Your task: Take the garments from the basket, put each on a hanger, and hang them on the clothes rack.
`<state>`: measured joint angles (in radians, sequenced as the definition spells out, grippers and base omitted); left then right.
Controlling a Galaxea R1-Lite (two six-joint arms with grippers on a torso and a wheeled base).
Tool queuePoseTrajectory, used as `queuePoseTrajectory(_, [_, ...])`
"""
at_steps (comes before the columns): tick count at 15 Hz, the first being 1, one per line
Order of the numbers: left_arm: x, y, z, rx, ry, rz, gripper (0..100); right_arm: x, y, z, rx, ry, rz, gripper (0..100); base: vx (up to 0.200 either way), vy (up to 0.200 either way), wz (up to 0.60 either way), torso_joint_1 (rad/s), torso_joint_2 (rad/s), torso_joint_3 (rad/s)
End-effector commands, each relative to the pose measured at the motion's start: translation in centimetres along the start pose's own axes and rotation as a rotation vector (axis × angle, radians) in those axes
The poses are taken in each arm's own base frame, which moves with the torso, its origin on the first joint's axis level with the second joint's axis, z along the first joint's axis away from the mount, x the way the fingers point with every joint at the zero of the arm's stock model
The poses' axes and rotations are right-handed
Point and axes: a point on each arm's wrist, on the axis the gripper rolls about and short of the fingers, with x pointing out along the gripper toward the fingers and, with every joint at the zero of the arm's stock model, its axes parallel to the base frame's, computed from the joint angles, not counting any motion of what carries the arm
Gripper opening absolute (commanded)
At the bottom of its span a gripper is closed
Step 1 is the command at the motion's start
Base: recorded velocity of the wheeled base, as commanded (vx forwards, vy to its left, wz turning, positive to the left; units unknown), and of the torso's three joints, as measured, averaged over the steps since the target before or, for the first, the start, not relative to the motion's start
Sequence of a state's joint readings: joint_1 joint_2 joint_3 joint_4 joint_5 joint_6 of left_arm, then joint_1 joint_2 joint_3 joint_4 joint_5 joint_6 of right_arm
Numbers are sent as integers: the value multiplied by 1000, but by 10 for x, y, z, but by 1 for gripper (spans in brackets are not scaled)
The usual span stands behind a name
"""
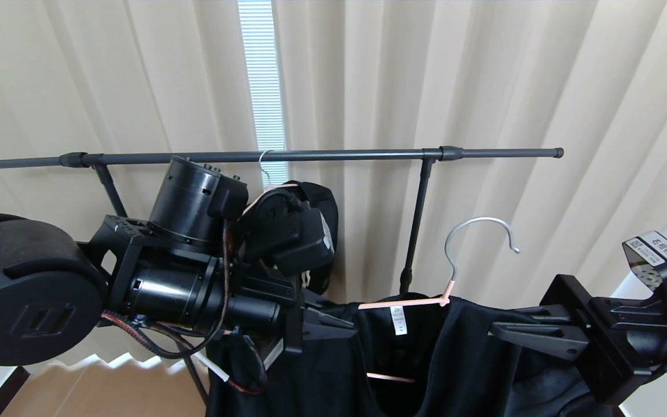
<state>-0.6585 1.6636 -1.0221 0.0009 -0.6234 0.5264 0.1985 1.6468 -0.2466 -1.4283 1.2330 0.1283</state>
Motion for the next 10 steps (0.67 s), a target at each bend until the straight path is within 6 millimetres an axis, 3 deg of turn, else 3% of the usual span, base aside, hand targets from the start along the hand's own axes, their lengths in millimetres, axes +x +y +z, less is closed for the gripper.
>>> queuePoseTrajectory(1, [-5, -2, 3, 8, -12, 6, 0, -1, 1, 0, 0, -1, -3, 0, 0, 0, 0, 0, 0, 0])
queuePoseTrajectory(2, [-8, -3, 5, 12, -20, 13, 0, -1, 0, 0, 0, -1, -6, 100, 0, 0, 0, 0, 0, 0])
queuePoseTrajectory(10, [-45, -19, -1, -7, -43, 80, 0, -20, -4, 10, -85, -34, -90, 100, 0, 0, 0, 0, 0, 0])
